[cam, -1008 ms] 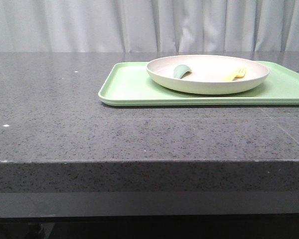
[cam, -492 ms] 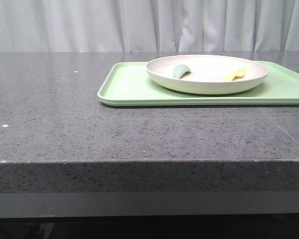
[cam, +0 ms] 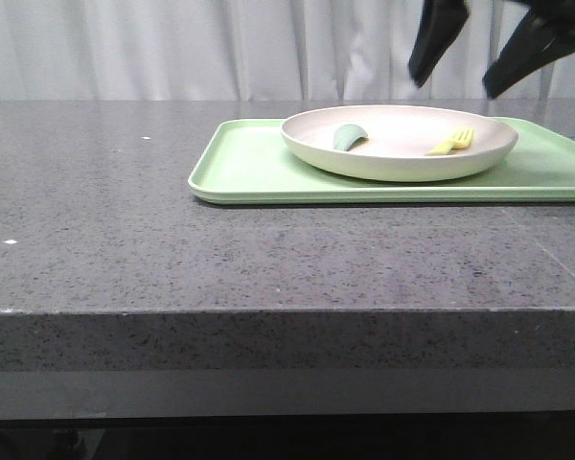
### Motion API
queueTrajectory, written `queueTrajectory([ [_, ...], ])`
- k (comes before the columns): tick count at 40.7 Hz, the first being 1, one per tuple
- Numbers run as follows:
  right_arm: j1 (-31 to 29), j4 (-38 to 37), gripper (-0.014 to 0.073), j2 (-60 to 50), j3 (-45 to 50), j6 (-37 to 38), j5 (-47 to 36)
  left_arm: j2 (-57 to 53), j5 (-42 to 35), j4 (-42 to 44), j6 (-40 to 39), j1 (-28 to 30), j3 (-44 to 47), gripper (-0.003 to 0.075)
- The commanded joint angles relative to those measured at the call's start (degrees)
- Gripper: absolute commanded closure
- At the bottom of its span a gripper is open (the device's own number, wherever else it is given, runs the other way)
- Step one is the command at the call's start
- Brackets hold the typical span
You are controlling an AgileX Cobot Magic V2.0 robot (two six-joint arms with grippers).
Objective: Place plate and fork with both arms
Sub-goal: 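Lower the right gripper onto the yellow fork on the plate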
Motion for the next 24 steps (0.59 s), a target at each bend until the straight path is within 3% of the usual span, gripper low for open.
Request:
queueTrajectory([
  [1,-0.1,-1.8,0.0055,1.4,-5.0,3.4,-0.1,0.2,-5.0,-0.3,0.0,0.1,-1.5,0.0738],
  [24,-0.1,-2.9,0.0055,8.5,-6.5,6.7,-3.0,0.2,-5.0,-0.3,0.0,0.1,-1.5,0.0738],
])
